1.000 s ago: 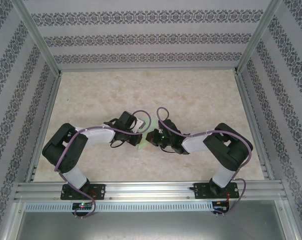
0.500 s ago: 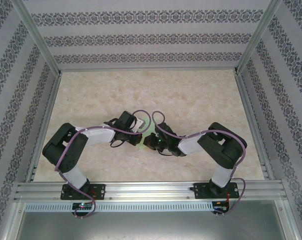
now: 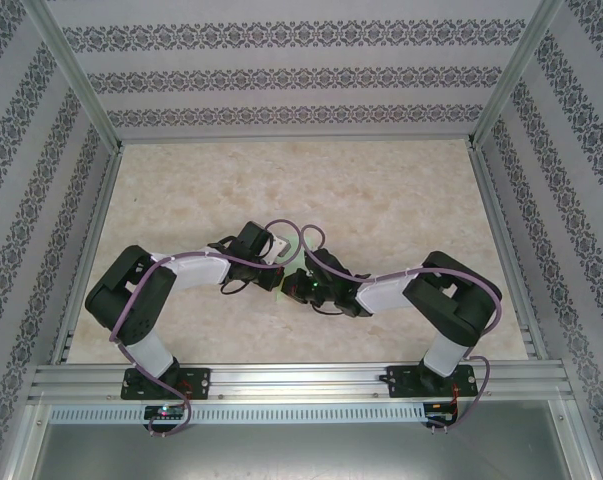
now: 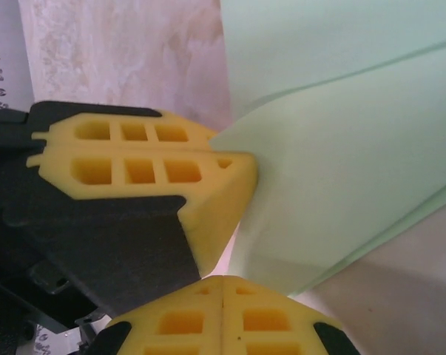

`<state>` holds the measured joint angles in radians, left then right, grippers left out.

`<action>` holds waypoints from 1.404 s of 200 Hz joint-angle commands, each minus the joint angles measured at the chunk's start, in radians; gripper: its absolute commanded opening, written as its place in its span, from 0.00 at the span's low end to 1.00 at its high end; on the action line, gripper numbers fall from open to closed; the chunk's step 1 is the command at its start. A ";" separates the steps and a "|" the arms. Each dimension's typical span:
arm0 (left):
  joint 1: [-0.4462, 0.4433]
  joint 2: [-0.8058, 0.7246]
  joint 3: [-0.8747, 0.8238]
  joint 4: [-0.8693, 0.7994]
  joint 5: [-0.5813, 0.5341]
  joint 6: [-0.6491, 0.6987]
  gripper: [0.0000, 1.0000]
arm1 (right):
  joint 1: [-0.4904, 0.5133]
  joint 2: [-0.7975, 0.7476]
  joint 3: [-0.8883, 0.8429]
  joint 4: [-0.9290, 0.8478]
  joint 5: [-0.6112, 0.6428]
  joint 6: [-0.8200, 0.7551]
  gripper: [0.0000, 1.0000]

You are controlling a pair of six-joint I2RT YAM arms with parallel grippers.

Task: Fold a paper plane with a square sheet of paper (pick it up from the middle)
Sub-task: Third fold the triangle at the center of the table.

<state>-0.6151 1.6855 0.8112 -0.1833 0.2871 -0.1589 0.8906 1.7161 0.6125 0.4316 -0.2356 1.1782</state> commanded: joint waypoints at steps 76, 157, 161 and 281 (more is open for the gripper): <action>0.013 0.036 0.000 -0.054 -0.011 0.025 0.02 | 0.019 0.060 -0.007 0.040 0.016 0.020 0.04; 0.014 0.040 0.004 -0.056 -0.014 0.024 0.02 | 0.061 0.058 0.031 0.006 0.045 0.040 0.04; 0.015 0.040 0.004 -0.057 -0.013 0.023 0.02 | 0.060 0.063 0.030 0.007 0.048 0.042 0.04; 0.015 0.040 0.004 -0.055 -0.012 0.021 0.02 | 0.087 0.035 0.117 -0.135 0.038 -0.005 0.04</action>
<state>-0.6151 1.6909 0.8181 -0.1837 0.2867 -0.1570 0.9558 1.7634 0.7071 0.2806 -0.1852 1.2018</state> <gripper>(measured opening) 0.060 0.041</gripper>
